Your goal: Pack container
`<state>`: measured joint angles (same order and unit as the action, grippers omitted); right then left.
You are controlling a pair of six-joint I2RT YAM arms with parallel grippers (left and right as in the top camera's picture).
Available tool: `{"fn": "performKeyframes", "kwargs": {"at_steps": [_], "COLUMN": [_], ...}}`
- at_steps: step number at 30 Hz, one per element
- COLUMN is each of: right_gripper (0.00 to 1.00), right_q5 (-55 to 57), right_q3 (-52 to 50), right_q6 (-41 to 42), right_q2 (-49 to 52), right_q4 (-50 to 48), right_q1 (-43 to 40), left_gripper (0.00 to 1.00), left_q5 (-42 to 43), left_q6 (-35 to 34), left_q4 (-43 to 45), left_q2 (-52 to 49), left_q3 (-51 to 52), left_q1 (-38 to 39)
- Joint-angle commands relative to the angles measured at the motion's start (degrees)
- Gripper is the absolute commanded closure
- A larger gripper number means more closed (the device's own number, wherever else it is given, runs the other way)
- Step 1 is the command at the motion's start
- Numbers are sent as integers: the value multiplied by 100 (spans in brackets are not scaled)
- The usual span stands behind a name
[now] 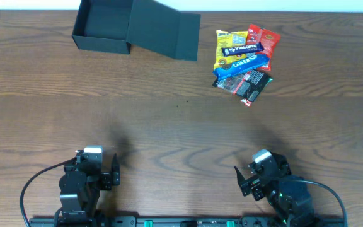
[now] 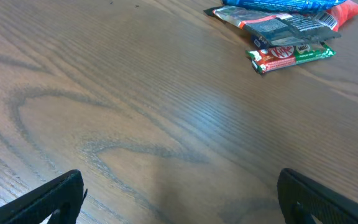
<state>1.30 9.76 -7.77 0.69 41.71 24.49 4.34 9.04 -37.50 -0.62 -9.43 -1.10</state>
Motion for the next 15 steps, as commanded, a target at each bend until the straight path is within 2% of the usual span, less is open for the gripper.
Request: {"fn": "performKeyframes", "kwargs": {"at_steps": [1, 4, 8, 11, 13, 15], "right_gripper": [1, 1, 1, 1, 1, 1], "right_q5": [39, 39, 39, 39, 39, 39], "right_q3": [-61, -61, -61, -61, -61, -61], "right_q6": [42, 39, 42, 39, 42, 42], "right_q2": [-37, -37, -37, -37, -37, -37], "right_q4": [2, 2, 0, 2, 2, 2], "right_q1": [-9, -9, -9, -9, -9, -9], "left_gripper": [5, 5, 5, 4, 5, 5], "left_q5": [55, 146, 345, 507, 634, 673], "left_q6": [-7, -68, -719, -1775, -3099, -4004], "left_q4": [-15, -9, -13, -11, -17, -15], "left_q2": [39, 39, 39, 39, 39, 39], "left_q3": [37, 35, 28, 26, 22, 22], "left_q1": [-33, -33, -33, -33, -33, -33]}}
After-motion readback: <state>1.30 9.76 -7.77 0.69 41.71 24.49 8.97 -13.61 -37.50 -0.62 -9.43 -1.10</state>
